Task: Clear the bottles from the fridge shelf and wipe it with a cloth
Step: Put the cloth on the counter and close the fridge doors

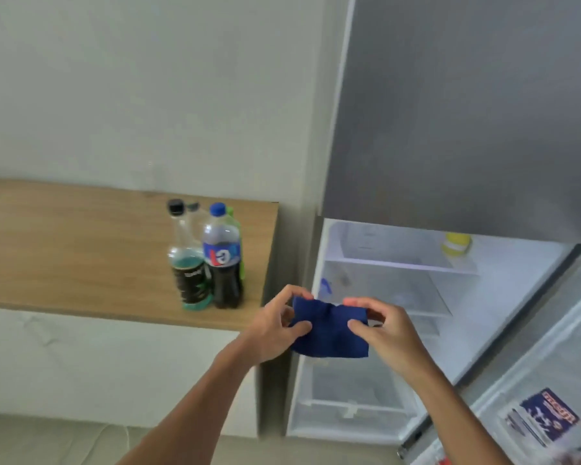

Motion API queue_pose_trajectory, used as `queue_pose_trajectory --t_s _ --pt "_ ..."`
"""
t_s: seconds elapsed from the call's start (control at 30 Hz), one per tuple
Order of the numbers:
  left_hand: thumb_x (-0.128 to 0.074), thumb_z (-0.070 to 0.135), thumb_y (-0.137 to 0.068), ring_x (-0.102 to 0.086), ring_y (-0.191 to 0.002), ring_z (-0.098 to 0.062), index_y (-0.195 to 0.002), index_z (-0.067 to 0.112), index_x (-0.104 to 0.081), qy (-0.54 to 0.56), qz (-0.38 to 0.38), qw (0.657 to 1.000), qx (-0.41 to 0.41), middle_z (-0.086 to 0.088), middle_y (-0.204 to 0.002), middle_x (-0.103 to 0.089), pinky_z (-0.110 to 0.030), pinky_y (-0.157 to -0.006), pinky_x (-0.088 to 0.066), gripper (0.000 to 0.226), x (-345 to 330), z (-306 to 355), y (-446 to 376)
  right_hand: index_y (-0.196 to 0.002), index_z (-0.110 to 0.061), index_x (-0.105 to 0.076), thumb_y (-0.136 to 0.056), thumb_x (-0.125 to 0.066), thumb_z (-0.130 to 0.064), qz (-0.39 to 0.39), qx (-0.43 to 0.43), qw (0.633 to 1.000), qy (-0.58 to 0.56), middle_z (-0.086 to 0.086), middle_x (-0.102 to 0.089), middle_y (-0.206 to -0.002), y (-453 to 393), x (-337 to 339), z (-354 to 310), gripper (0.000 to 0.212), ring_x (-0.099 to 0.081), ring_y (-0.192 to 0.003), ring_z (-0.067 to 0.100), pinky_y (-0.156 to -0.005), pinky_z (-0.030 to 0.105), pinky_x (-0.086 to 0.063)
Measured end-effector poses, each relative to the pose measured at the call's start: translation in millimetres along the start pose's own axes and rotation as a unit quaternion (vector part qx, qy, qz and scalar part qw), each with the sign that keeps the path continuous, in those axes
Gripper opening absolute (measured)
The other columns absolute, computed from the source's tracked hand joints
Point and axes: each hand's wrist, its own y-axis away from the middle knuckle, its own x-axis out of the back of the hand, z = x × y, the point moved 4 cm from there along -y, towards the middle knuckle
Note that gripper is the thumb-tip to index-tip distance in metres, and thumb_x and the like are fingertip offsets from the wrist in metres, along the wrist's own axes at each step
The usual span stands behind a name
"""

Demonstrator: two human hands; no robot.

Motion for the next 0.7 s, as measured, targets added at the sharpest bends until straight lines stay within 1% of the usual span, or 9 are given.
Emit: queue_pose_trajectory --t_s 0.07,0.13,0.23,0.33,0.4,0.47,0.53,0.6,0.7 --pt "-0.072 0.013 -0.093 -0.054 -0.064 -0.009 -0.116 0.04 -0.061 0.004 0.013 1.0 0.008 -0.002 -0.083 -0.07 -0.03 -0.067 -0.049 0.038 46.1 6.2 31.2 -0.107 -0.032 -0.077 -0.084 -0.073 -0.005 -0.012 0.009 1.0 -0.016 -0.014 -0.078 -0.099 9.6 -36.6 -32.4 0.036 -0.071 -0.093 0.005 -0.078 0.019 -0.057" --pt "-0.076 0.012 -0.092 -0.062 -0.072 -0.006 -0.116 0.04 -0.066 0.007 0.037 0.999 0.023 -0.005 -0.098 -0.074 -0.029 -0.073 -0.055 0.038 91.2 6.0 58.6 -0.108 -0.03 -0.077 -0.084 -0.073 -0.003 -0.024 0.02 0.999 -0.032 -0.012 -0.078 -0.101 12.4 -75.2 -60.4 0.036 -0.071 -0.093 0.004 -0.079 0.019 -0.054" --pt "-0.078 0.012 -0.09 -0.069 -0.083 -0.014 -0.115 0.035 -0.07 0.01 0.066 0.996 0.063 -0.008 -0.098 -0.075 -0.028 -0.076 -0.058 0.035 156.5 -6.4 95.5 -0.103 -0.03 -0.076 -0.084 -0.073 -0.003 -0.055 0.038 0.997 -0.045 -0.011 -0.078 -0.097 6.7 -137.6 -97.2 0.034 -0.07 -0.088 0.003 -0.074 0.015 -0.05" --pt "-0.077 0.009 -0.089 -0.07 -0.084 -0.023 -0.111 0.032 -0.071 -0.002 0.104 0.989 0.101 -0.02 -0.097 -0.076 -0.041 -0.08 -0.056 0.033 216.8 -31.8 121.8 -0.099 -0.032 -0.075 -0.082 -0.076 -0.009 -0.092 0.052 0.993 -0.051 -0.011 -0.076 -0.093 -4.2 -203.1 -121.4 0.028 -0.07 -0.087 0.007 -0.075 0.022 -0.056" --pt "-0.077 0.011 -0.089 -0.071 -0.083 -0.024 -0.11 0.035 -0.07 -0.023 0.126 0.985 0.117 -0.013 -0.096 -0.078 -0.04 -0.081 -0.057 0.033 253.8 -52.7 133.1 -0.101 -0.035 -0.074 -0.082 -0.076 -0.013 -0.111 0.067 0.99 -0.058 -0.016 -0.075 -0.096 -15.7 -246.7 -133.9 0.029 -0.07 -0.093 0.007 -0.078 0.025 -0.059" --pt "-0.077 0.013 -0.089 -0.072 -0.085 -0.018 -0.109 0.04 -0.069 -0.038 0.139 0.98 0.134 -0.002 -0.1 -0.078 -0.035 -0.081 -0.057 0.034 286.4 -75.6 138.4 -0.101 -0.037 -0.074 -0.081 -0.074 -0.017 -0.122 0.072 0.988 -0.059 -0.014 -0.075 -0.094 -31.4 -288.0 -143.3 0.029 -0.07 -0.09 0.009 -0.076 0.026 -0.059" --pt "-0.075 0.013 -0.09 -0.069 -0.087 -0.012 -0.109 0.043 -0.068 -0.053 0.141 0.978 0.147 0.006 -0.108 -0.074 -0.03 -0.08 -0.055 0.036 315.0 -99.6 134.9 -0.099 -0.038 -0.074 -0.08 -0.073 -0.016 -0.132 0.067 0.987 -0.065 -0.013 -0.076 -0.091 -49.7 -326.9 -147.2 0.029 -0.07 -0.087 0.007 -0.072 0.023 -0.056" --pt "-0.072 0.009 -0.092 -0.067 -0.092 -0.017 -0.112 0.04 -0.065 -0.066 0.132 0.977 0.156 0.009 -0.114 -0.07 -0.032 -0.082 -0.055 0.038 338.4 -123.4 123.2 -0.098 -0.038 -0.074 -0.081 -0.071 -0.014 -0.137 0.051 0.987 -0.073 -0.016 -0.075 -0.087 -69.7 -362.2 -145.6 0.03 -0.069 -0.084 0.002 -0.067 0.016 -0.051" --pt "-0.07 0.007 -0.093 -0.067 -0.102 -0.027 -0.118 0.034 -0.063 -0.102 0.114 0.973 0.17 0.005 -0.12 -0.067 -0.04 -0.087 -0.057 0.037 368.4 -156.3 94.7 -0.106 -0.031 -0.074 -0.082 -0.069 -0.012 -0.127 0.021 0.989 -0.072 -0.013 -0.075 -0.088 -102.6 -409.1 -137.9 0.031 -0.069 -0.084 0.003 -0.07 0.023 -0.055"
